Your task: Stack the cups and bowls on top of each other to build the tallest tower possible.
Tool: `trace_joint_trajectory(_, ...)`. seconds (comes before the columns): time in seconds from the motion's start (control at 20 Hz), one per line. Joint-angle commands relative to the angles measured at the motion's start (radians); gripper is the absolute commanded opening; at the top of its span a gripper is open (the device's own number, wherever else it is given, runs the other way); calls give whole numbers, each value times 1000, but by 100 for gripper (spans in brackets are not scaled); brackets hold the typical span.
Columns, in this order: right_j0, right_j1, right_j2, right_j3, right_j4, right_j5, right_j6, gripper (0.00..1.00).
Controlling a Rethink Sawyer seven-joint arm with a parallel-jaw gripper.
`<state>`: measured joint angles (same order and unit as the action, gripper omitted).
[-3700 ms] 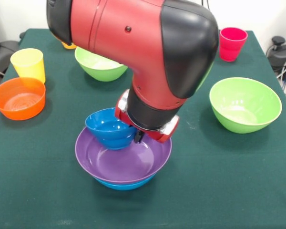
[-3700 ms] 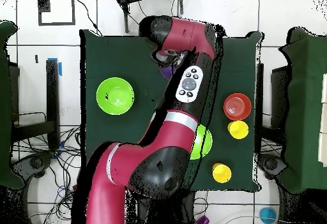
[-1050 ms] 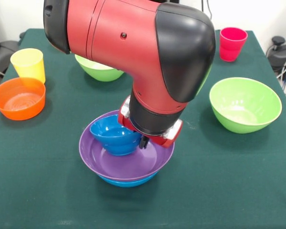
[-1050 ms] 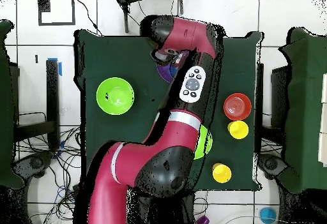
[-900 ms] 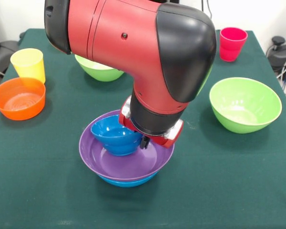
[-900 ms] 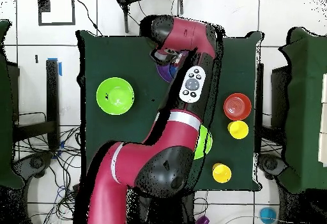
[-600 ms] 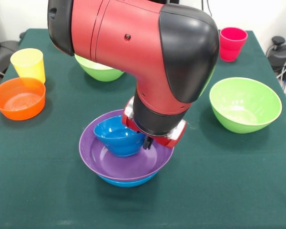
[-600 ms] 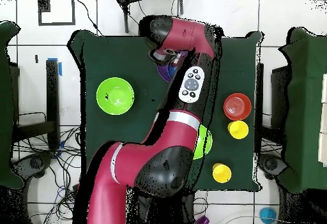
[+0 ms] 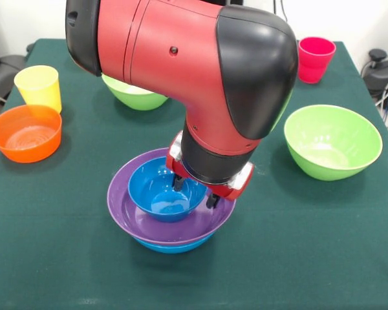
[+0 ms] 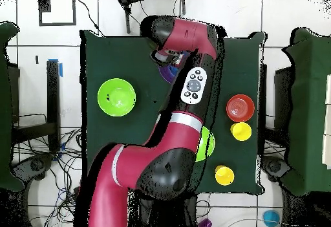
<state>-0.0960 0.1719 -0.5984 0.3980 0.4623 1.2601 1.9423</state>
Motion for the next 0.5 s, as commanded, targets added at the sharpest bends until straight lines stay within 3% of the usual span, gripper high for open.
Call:
trace_joint_trajectory(0.05,16,40,99,7,-65,-44,-114,100)
trace_joint_trajectory(0.25,4,56,83,-41,-52,-16,-114,100)
trace_joint_trajectory(0.35,-23,87,46,-134,-21,36,-116,100)
trace_joint_trajectory(0.5,-24,68,34,-158,-1,77,-124,100)
